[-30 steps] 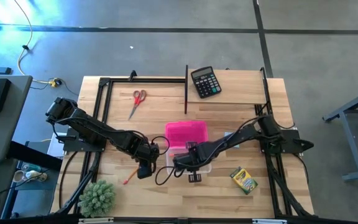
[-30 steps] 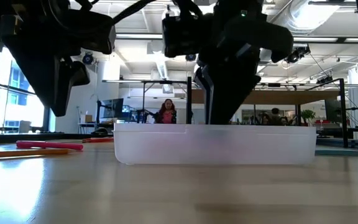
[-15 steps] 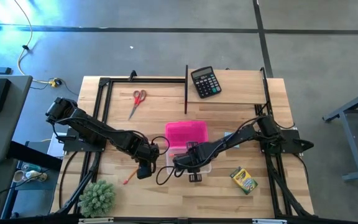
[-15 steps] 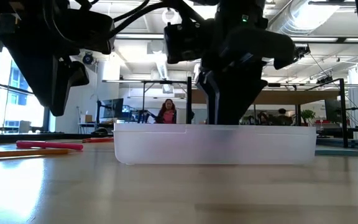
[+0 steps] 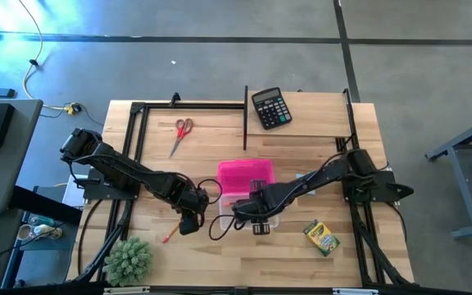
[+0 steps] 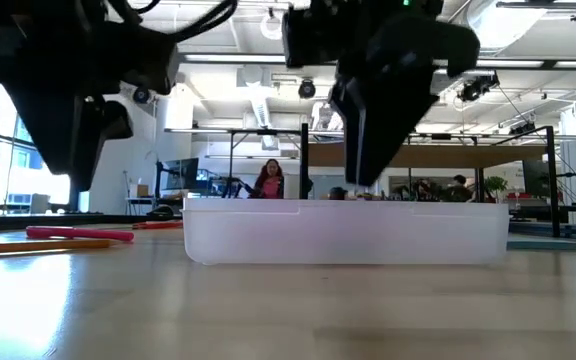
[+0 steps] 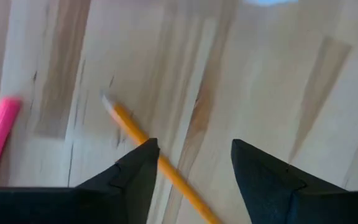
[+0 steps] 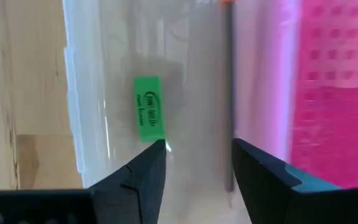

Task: Pack school essentials
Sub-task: Put the orange pencil into the transparent box

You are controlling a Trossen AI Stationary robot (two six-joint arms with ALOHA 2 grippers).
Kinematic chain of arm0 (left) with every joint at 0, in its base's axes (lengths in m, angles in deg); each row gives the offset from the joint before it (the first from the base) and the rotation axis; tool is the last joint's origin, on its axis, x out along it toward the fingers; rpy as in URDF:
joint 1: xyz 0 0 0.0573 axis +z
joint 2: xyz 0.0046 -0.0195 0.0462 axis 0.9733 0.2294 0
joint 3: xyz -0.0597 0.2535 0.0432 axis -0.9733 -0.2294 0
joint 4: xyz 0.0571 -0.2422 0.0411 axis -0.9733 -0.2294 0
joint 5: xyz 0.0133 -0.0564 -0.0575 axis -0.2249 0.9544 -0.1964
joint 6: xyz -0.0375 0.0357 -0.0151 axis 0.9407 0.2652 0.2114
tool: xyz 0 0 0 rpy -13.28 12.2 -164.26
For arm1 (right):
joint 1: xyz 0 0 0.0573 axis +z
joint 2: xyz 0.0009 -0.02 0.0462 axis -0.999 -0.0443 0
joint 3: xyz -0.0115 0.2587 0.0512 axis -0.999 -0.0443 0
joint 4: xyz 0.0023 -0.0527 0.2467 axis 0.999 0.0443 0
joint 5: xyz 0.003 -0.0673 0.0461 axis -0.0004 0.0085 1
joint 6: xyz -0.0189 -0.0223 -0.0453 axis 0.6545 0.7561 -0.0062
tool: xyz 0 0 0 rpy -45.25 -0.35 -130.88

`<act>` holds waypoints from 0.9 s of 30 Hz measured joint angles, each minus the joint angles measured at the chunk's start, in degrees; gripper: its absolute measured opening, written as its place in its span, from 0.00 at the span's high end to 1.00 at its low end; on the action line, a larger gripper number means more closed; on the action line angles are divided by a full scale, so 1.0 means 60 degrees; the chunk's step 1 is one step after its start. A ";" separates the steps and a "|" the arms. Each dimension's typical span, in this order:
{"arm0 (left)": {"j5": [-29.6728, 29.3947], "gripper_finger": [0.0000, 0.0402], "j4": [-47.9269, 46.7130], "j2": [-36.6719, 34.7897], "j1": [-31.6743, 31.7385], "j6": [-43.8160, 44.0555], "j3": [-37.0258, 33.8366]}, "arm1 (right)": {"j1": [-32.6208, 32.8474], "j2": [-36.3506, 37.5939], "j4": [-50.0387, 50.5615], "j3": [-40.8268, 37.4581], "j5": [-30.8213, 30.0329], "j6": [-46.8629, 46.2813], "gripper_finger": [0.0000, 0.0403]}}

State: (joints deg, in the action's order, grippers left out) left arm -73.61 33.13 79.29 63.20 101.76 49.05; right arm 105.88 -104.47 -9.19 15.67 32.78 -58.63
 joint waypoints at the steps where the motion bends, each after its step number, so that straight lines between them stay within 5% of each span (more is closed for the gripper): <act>1: 0.0001 0.49 -0.0095 0.0000 0.0001 0.0165 0.0000 | 0.0000 0.0158 0.0126 0.0000 -0.0173 0.0005 0.57; 13: -0.0205 0.49 -0.0542 0.0000 -0.1227 0.3705 0.0000 | -0.0007 0.2061 0.1068 0.0000 -0.2142 -0.0494 0.57; 27: -0.0271 0.53 -0.0768 0.0000 -0.3345 0.6544 0.0000 | -0.0004 0.2621 0.1272 0.0000 -0.2214 -0.0851 0.57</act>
State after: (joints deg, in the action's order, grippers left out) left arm -75.23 28.52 79.29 43.13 141.02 49.05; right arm 105.85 -88.75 -1.56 15.67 19.50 -63.74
